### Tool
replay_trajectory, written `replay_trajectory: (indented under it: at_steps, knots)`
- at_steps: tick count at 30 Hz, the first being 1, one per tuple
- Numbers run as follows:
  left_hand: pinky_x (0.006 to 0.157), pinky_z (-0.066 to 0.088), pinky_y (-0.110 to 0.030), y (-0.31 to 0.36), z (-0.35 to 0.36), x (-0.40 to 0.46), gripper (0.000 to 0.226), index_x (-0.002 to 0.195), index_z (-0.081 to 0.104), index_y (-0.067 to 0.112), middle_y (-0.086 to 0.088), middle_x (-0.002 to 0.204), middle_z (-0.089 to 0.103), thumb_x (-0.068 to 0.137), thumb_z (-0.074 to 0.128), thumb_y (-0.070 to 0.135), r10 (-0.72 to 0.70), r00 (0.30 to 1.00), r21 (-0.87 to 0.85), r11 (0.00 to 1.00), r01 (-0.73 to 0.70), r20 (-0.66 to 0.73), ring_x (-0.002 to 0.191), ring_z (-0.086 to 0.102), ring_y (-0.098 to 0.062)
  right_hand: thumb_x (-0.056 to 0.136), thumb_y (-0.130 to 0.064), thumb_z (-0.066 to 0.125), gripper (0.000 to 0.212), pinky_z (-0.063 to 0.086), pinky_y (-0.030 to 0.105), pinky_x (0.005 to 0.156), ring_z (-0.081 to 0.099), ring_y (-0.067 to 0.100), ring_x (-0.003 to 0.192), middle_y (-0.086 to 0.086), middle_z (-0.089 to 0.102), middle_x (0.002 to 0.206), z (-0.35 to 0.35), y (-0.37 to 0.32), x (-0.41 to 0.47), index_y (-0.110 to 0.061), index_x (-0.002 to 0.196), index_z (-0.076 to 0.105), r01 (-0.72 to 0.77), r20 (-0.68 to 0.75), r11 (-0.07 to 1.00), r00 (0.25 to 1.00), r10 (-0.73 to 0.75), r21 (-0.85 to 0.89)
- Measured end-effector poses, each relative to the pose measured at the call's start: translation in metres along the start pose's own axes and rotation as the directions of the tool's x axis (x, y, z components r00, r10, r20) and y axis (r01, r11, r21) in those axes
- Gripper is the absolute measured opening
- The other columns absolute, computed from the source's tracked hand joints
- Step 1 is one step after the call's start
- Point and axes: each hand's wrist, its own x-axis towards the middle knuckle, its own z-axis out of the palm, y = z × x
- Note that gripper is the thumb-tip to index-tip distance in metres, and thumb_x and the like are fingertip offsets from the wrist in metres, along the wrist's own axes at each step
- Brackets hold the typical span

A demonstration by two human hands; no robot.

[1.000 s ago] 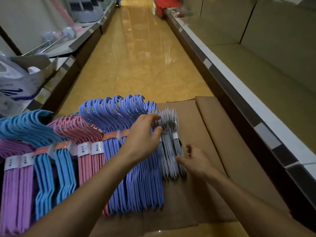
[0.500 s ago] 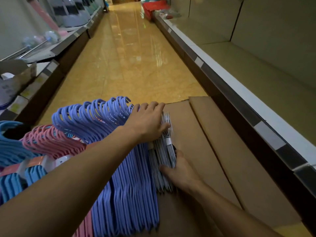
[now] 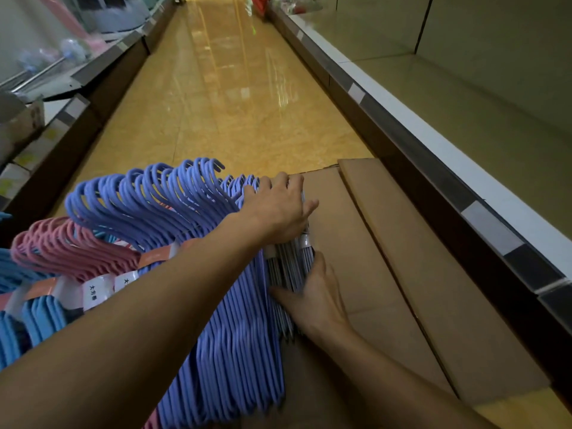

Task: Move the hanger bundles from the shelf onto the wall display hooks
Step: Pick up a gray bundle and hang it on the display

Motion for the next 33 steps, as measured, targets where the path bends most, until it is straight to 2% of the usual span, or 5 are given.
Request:
replay_trajectory:
  at_steps: [16, 21, 26, 31, 33]
  knots:
    - [0.116, 0.027, -0.051, 0.008, -0.016, 0.000, 0.055, 0.147, 0.044, 0.020, -0.009, 0.154, 0.043, 0.108, 0.015, 0.046, 0.075, 0.997, -0.395, 0.915, -0.078, -0.022, 0.141, 0.038, -0.029, 0.080, -0.049, 0.074, 0.105, 0.035, 0.043, 0.104, 0.046, 0.027, 0.131, 0.008, 0.037, 0.148, 0.040, -0.018, 0.006, -0.013, 0.151, 0.005, -0.211, -0.300, 0.946, 0.945, 0.132, -0.246]
    - [0.112, 0.027, -0.035, -0.006, -0.009, -0.009, 0.052, 0.145, 0.045, 0.021, -0.004, 0.149, 0.043, 0.108, 0.019, 0.047, -0.058, 0.989, -0.754, 0.653, -0.067, -0.138, 0.133, 0.038, -0.014, 0.079, -0.047, 0.075, 0.101, 0.042, 0.042, 0.101, 0.051, 0.028, 0.127, 0.008, 0.041, 0.146, 0.034, -0.015, 0.008, -0.014, 0.150, 0.010, -0.183, -0.310, 0.955, 0.945, 0.105, -0.235]
    - [0.120, 0.025, -0.043, -0.009, 0.007, -0.008, 0.068, 0.158, 0.019, 0.016, -0.010, 0.160, 0.035, 0.104, 0.022, 0.057, -0.315, 0.935, -0.985, -0.006, 0.173, 0.166, 0.145, 0.036, -0.023, 0.080, -0.045, 0.075, 0.102, 0.047, 0.043, 0.097, 0.052, 0.028, 0.126, 0.010, 0.040, 0.148, 0.027, -0.011, 0.007, -0.014, 0.152, 0.008, -0.149, -0.296, 0.953, 0.953, 0.067, -0.264]
    - [0.050, 0.054, -0.018, -0.010, 0.016, -0.018, 0.057, 0.101, 0.061, 0.013, -0.008, 0.079, 0.078, 0.105, 0.023, 0.055, -0.346, 0.908, -0.961, -0.224, 0.165, 0.236, 0.070, 0.075, -0.012, 0.082, -0.045, 0.072, 0.100, 0.047, 0.043, 0.094, 0.053, 0.028, 0.124, 0.008, 0.040, 0.146, 0.024, -0.007, 0.006, -0.014, 0.152, 0.008, -0.114, -0.282, 0.953, 0.959, 0.031, -0.282]
    - [0.053, 0.055, -0.024, -0.006, 0.017, -0.018, 0.062, 0.127, 0.057, 0.011, -0.012, 0.104, 0.077, 0.104, 0.023, 0.057, -0.304, 0.921, -0.953, -0.253, 0.168, 0.244, 0.088, 0.075, -0.019, 0.082, -0.047, 0.071, 0.099, 0.046, 0.044, 0.095, 0.052, 0.028, 0.125, 0.007, 0.039, 0.147, 0.023, -0.006, 0.005, -0.016, 0.152, 0.009, -0.108, -0.275, 0.956, 0.961, 0.030, -0.272]
